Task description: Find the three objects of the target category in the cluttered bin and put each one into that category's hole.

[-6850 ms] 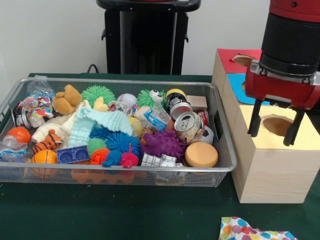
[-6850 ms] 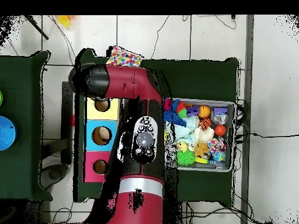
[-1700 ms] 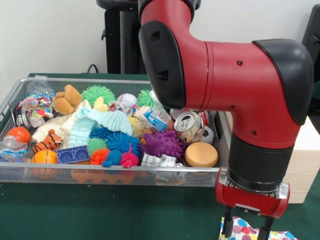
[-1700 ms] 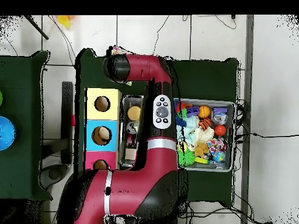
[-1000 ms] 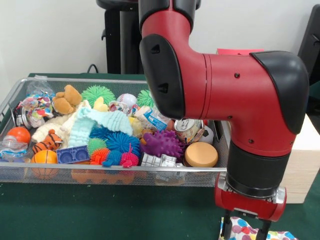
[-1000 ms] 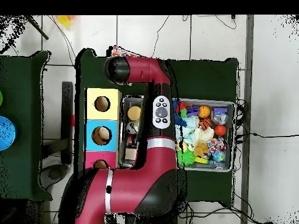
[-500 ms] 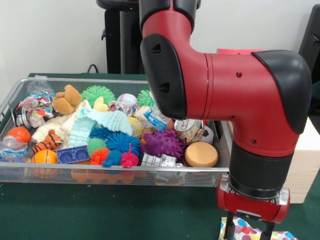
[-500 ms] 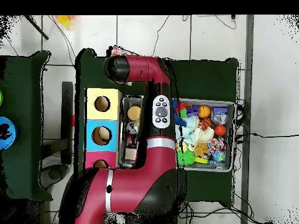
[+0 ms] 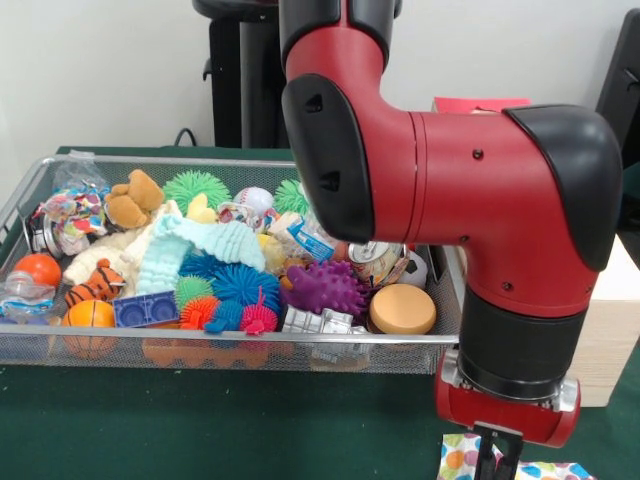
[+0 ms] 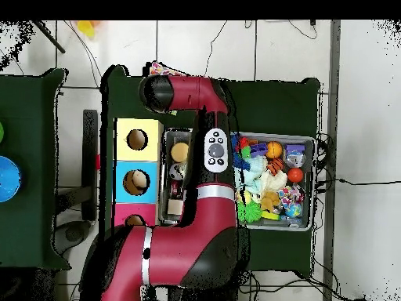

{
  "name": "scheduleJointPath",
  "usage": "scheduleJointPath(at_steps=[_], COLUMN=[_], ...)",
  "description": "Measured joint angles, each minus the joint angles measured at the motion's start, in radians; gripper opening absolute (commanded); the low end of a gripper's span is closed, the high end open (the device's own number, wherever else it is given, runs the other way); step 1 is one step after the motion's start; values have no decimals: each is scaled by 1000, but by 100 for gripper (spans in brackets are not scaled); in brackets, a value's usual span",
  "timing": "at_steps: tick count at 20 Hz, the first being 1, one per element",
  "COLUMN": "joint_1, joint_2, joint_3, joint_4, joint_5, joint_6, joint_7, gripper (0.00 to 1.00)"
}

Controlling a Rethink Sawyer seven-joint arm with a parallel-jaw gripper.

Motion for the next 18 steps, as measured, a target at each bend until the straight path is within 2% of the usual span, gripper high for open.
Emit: scheduleJointPath(at_steps=[13, 18], joint_1=[0, 0], joint_2=[-2, -33], joint_3=[4, 4], joint_4=[-1, -1], joint_5=[0, 0], joint_6=[5, 52], joint_7=[0, 0], gripper=[0, 0])
